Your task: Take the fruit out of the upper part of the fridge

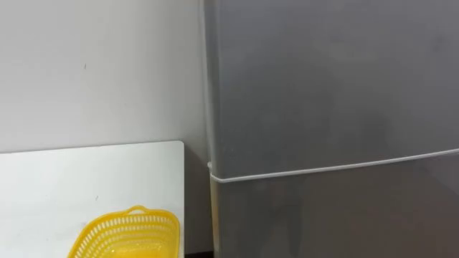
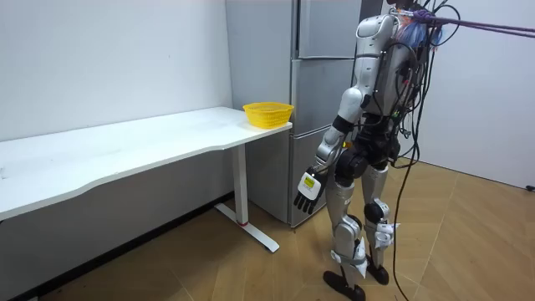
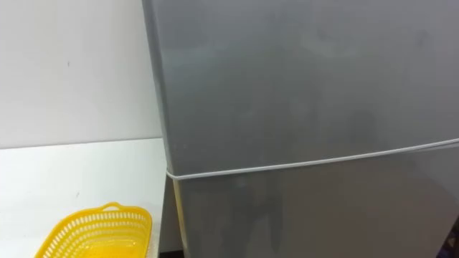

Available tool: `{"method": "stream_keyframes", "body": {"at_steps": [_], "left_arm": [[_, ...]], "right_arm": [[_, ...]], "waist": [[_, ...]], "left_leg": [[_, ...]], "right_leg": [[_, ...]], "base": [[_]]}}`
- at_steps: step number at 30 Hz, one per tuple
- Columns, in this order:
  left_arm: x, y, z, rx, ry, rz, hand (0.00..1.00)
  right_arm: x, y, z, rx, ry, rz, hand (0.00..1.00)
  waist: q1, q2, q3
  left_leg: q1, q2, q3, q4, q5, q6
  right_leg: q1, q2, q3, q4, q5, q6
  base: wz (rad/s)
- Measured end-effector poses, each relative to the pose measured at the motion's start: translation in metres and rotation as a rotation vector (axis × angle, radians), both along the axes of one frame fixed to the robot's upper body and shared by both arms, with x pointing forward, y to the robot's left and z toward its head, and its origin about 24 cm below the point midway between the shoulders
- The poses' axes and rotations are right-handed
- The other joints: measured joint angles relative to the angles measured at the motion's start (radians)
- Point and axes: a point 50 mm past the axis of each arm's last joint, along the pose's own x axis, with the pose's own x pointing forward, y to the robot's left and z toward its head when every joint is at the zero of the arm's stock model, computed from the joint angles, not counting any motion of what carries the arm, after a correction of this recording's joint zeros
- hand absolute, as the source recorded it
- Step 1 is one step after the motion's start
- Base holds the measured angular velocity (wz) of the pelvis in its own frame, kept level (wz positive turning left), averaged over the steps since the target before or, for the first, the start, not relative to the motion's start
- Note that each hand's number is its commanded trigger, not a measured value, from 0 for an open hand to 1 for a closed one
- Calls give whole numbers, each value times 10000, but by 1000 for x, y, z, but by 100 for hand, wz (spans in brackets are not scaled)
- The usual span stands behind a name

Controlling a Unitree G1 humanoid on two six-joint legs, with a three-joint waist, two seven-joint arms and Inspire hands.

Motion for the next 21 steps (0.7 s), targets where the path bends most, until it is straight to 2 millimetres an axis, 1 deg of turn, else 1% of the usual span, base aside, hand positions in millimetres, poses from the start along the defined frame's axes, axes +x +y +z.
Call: {"method": "stream_keyframes", "body": {"at_steps": [14,21], "left_arm": [[-1,1,0,107,30,58,0],[-8,1,-1,160,96,782,0]], "right_arm": [[-1,0,0,-6,40,-22,0],[-1,0,-1,-105,79,-70,0]], "waist": [[-16,5,5],[-19,-12,2]], "left_leg": [[9,-1,-2,6,-2,-2],[22,0,9,7,-2,-2]], "right_leg": [[10,1,-21,2,0,0],[27,1,-23,2,0,0]], "base": [[0],[0]]}}
